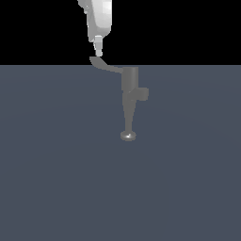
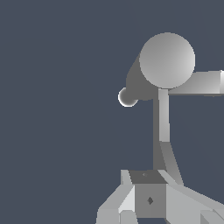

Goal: Turn on the faucet by rotating a designated handle.

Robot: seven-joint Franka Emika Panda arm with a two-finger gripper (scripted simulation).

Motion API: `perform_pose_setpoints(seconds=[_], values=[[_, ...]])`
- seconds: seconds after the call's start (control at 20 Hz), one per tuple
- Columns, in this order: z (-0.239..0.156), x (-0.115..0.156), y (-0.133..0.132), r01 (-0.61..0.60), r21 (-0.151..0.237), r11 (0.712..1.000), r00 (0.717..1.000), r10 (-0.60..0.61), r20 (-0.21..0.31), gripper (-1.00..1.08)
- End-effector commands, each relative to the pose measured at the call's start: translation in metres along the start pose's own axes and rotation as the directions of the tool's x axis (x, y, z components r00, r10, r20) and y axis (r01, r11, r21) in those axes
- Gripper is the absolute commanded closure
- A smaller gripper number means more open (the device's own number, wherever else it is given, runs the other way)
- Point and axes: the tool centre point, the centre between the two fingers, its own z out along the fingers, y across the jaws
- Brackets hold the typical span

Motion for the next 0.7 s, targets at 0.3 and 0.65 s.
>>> perform_pose_setpoints(seconds=[0.3,0.65], values=[[0.020,-0.005,-0.015,-0.073,-0.002,0.997,0.997,0.073,-0.001,1.08],[0.021,-0.006,-0.016,-0.077,-0.002,0.997,0.997,0.077,-0.001,1.08]])
